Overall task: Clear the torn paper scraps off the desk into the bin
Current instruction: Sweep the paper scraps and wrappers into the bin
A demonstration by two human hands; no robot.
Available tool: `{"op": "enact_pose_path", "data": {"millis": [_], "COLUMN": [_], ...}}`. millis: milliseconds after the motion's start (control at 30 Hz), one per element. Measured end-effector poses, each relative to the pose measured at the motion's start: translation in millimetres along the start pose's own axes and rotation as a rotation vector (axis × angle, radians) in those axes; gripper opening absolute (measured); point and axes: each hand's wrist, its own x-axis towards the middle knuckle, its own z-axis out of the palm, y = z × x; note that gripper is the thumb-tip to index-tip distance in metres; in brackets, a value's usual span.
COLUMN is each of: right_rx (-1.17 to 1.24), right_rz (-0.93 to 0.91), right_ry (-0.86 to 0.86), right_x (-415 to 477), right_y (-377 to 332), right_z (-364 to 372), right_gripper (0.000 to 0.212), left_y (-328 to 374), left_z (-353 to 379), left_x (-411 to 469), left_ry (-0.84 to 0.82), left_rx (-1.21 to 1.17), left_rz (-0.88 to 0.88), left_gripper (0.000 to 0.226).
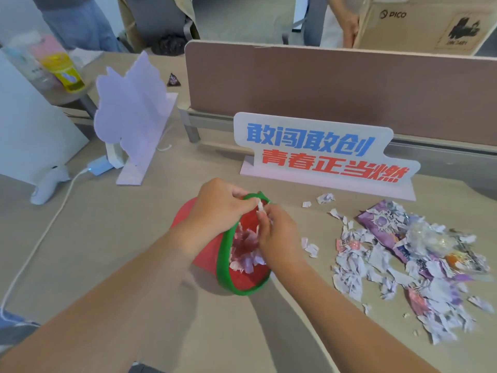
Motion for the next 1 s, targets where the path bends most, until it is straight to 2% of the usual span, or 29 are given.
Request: {"op": "enact_pose_path", "data": {"millis": [67,167,233,267,367,467,500,533,633,800,900,1000], "right_rx": [-0.059,-0.286,-0.379,-0.405,-0.468,-0.407,-0.355,-0.309,-0.169,-0.012,-0.063,-0.154], "right_rz": [-0.016,0.017,0.011,0.02,0.046,0.087,0.081,0.074,0.062,0.264,0.416,0.492], "right_ry": [-0.101,-0.238,-0.274,-0.27,-0.201,-0.105,-0.049,-0.01,0.091,0.344,0.393,0.39], "right_x": [-5.3,-5.2,-9.8,-13.2,-24.4,-32.5,-34.9,-37.8,-50.8,-88.1,-105.5,-119.1], "right_y": [-5.6,1.9,6.5,6.8,7.5,8.7,11.8,15.0,23.2,46.6,73.6,102.0], "right_z": [20.5,46.6,51.0,48.4,34.0,20.9,18.1,14.3,-1.7,-29.6,-44.7,-53.2], "right_gripper": [0.022,0.029,0.039,0.037,0.032,0.064,0.07,0.067,0.041,0.022,0.022,0.03], "left_y": [4.7,9.3,12.4,13.9,16.0,16.0,15.5,15.0,13.0,7.9,4.9,-4.9], "left_z": [2.6,7.8,11.8,13.7,22.1,25.2,24.9,24.1,20.1,11.5,5.4,-2.1], "left_x": [-0.8,-2.5,-4.9,-6.3,-6.9,-6.5,-6.6,-6.9,-7.7,-13.7,-16.0,-17.4], "left_ry": [-0.01,-0.017,-0.031,-0.039,-0.063,-0.071,-0.073,-0.075,-0.073,-0.049,-0.017,0.058], "left_rx": [-0.042,-0.054,-0.036,-0.02,0.041,0.055,0.054,0.059,0.067,-0.006,-0.048,-0.216], "left_rz": [-0.004,0.028,0.053,0.063,0.09,0.103,0.11,0.125,0.149,0.144,0.127,0.054], "left_gripper": [0.008,0.013,0.013,0.013,0.021,0.025,0.024,0.024,0.023,0.022,0.021,0.016]}}
